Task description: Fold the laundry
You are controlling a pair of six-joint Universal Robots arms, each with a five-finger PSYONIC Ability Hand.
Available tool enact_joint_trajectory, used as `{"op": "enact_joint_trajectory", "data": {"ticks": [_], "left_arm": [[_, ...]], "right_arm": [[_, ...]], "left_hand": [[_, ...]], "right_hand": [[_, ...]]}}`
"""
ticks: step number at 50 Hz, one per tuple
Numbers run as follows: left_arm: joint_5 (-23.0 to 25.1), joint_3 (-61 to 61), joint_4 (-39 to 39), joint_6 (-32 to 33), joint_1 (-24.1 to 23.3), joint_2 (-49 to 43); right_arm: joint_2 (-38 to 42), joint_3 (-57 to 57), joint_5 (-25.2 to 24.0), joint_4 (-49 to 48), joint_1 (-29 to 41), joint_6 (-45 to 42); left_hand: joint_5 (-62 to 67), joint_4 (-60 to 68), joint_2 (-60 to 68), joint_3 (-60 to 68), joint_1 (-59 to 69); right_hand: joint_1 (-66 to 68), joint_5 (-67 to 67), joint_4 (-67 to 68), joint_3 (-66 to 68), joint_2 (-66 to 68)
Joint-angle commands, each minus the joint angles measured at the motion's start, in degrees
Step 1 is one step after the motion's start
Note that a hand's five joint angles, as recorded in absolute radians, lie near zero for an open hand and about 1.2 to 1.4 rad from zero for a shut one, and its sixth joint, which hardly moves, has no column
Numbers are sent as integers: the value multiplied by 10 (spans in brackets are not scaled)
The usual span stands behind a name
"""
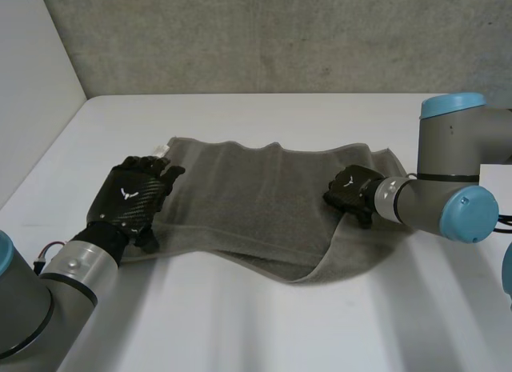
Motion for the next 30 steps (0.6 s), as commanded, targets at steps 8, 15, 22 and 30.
{"op": "enact_joint_trajectory", "data": {"ticks": [8, 15, 22, 30], "left_arm": [[0, -1, 0, 0, 0, 0], [0, -1, 0, 0, 0, 0], [0, -1, 0, 0, 0, 0], [0, -1, 0, 0, -1, 0]], "right_arm": [[-49, 55, -5, -1, -18, 5], [-69, 100, -9, -15, -34, 3], [-79, 145, -13, -57, -52, 4], [-90, 181, -28, -108, -58, 4]], "left_hand": [[9, 10, 11, 10, 10], [9, 10, 11, 10, 10], [9, 10, 11, 10, 10], [7, 8, 9, 8, 8]], "right_hand": [[95, 96, 95, 94, 93], [-148, -147, -148, -148, -149], [-141, -140, -141, -142, -143], [-64, -63, -64, -65, -66]]}}
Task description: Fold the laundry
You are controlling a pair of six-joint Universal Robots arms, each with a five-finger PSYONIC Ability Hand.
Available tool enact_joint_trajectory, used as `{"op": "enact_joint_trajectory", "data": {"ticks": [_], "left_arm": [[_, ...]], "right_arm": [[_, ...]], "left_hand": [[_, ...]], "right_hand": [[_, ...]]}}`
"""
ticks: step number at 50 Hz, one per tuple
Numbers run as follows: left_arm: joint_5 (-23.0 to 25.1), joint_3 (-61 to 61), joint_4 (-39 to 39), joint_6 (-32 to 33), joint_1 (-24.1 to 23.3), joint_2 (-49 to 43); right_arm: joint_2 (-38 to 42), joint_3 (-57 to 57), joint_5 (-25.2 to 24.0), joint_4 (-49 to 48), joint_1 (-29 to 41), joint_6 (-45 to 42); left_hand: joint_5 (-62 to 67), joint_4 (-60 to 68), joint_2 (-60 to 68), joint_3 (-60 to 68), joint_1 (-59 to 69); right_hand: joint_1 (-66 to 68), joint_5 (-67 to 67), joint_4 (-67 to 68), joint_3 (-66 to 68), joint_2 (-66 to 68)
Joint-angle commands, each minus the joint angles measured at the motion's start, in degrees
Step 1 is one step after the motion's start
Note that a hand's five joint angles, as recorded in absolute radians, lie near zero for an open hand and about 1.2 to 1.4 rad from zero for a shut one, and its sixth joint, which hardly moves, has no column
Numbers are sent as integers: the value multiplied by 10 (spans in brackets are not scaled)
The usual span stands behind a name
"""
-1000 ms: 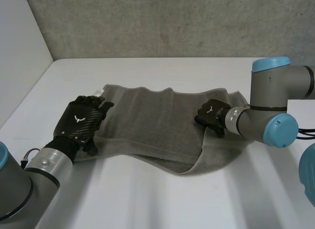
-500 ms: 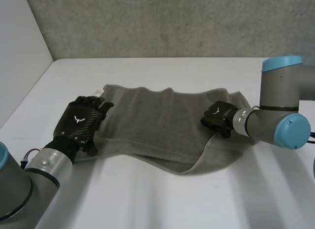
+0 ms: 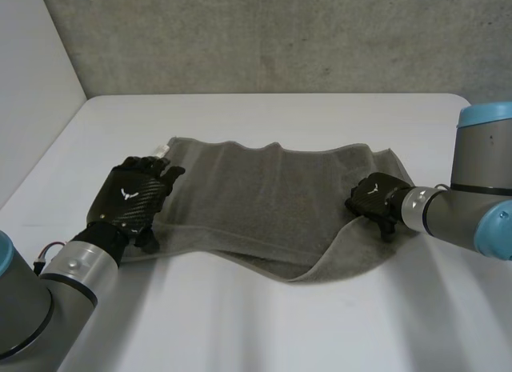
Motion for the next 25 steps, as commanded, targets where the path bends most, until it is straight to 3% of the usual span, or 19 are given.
{"op": "enact_joint_trajectory", "data": {"ticks": [1, 6, 8, 10, 25], "left_arm": [[0, 0, 0, 0, 0, 0], [0, 0, 0, 0, 0, 0], [0, -1, 0, 0, 0, 0], [0, -1, 0, 0, 0, 0], [1, -1, -1, 1, 0, 0]], "right_arm": [[-9, 28, -12, -42, -4, 0], [-14, 34, -12, -57, -4, 6], [-25, 37, -12, -62, -6, 27], [-32, 39, -12, -64, -8, 42], [-174, 156, -20, -100, -75, 155]], "left_hand": [[7, 8, 9, 8, 8], [7, 8, 9, 8, 8], [7, 8, 9, 8, 8], [7, 8, 9, 8, 8], [16, 17, 17, 17, 17]], "right_hand": [[53, 53, 59, 58, 58], [213, 213, 219, 218, 218], [366, 365, 371, 370, 370], [419, 418, 424, 423, 424], [420, 419, 425, 424, 424]]}}
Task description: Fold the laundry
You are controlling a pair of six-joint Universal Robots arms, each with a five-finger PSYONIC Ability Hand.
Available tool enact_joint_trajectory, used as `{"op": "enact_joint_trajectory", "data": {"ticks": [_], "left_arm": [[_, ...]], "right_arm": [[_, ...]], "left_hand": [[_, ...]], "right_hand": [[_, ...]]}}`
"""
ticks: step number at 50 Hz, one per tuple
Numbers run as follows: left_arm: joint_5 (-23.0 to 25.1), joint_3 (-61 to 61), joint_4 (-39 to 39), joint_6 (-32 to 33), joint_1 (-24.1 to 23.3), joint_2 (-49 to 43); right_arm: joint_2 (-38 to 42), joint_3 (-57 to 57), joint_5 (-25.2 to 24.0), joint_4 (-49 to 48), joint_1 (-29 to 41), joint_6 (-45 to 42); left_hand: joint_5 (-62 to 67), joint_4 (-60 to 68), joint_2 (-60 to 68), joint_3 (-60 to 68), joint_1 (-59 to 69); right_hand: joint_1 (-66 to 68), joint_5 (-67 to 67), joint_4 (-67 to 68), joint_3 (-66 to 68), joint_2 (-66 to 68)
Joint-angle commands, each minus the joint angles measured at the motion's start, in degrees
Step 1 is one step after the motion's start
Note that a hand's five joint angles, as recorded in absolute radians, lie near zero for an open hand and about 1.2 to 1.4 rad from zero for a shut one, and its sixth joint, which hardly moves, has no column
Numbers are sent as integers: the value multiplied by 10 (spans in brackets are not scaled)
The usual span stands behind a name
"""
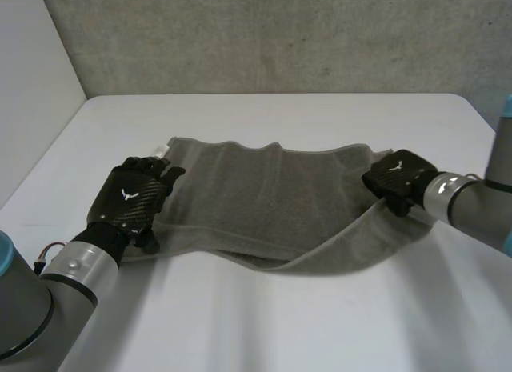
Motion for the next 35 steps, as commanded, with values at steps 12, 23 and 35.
{"op": "enact_joint_trajectory", "data": {"ticks": [12, 23, 35], "left_arm": [[61, -10, -18, 5, 0, -2], [67, -7, -71, 5, 27, -4], [67, -16, -71, 5, 36, -26]], "right_arm": [[-115, 160, -11, -94, -170, 207], [-116, 197, -18, -124, -195, 210], [-113, 200, -35, -124, -197, 210]], "left_hand": [[53, 54, 54, 54, 54], [77, 78, 78, 77, 78], [181, 182, 182, 182, 182]], "right_hand": [[39, 37, 34, 32, 72], [39, 37, 34, 32, 72], [39, 37, 34, 32, 72]]}}
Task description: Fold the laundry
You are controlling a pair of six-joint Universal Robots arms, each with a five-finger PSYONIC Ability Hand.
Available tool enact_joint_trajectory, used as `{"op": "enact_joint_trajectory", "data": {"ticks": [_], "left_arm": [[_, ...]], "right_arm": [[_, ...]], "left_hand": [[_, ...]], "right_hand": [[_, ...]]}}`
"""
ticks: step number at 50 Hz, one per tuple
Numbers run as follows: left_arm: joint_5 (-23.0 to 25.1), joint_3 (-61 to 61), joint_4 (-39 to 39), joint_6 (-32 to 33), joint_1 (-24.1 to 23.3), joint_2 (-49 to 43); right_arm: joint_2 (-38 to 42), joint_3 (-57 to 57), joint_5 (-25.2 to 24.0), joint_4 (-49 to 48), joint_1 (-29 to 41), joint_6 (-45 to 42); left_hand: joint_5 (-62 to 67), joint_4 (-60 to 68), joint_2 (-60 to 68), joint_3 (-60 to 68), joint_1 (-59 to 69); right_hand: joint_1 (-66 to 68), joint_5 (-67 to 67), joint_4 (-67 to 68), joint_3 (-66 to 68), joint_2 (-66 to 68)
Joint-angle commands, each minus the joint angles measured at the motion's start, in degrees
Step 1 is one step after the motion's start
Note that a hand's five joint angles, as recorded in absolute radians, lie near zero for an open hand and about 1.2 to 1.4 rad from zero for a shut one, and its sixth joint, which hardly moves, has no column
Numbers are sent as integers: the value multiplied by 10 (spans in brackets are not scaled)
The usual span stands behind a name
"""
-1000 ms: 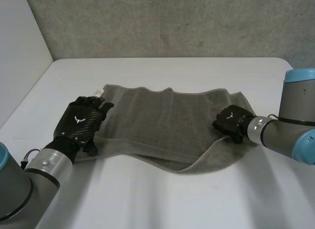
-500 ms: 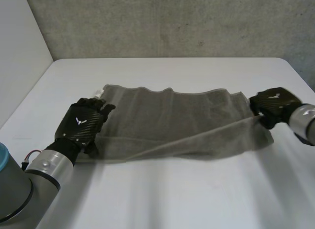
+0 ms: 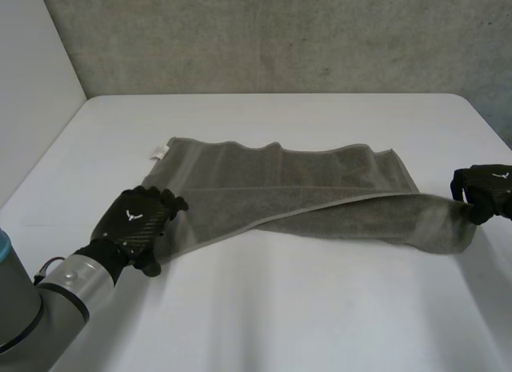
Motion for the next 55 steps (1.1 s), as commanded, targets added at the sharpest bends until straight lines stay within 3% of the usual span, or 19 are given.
{"op": "enact_joint_trajectory", "data": {"ticks": [1, 8, 16, 55], "left_arm": [[0, -7, 5, 1, 1, -26], [-1, 7, 8, 4, 0, -88], [-3, 47, 42, 76, 0, -153], [-7, 147, 59, 81, 0, -224]], "right_arm": [[1, 1, -12, 1, 0, 0], [2, 8, -15, 0, 1, -3], [3, 15, -34, 0, 4, -4], [9, 28, -35, -4, 7, -27]], "left_hand": [[100, 101, 100, 101, 101], [85, 86, 85, 86, 86], [61, 62, 62, 62, 62], [95, 96, 95, 96, 96]], "right_hand": [[39, 33, 34, 32, 63], [39, 33, 34, 32, 63], [39, 33, 34, 32, 63], [39, 33, 34, 32, 63]]}}
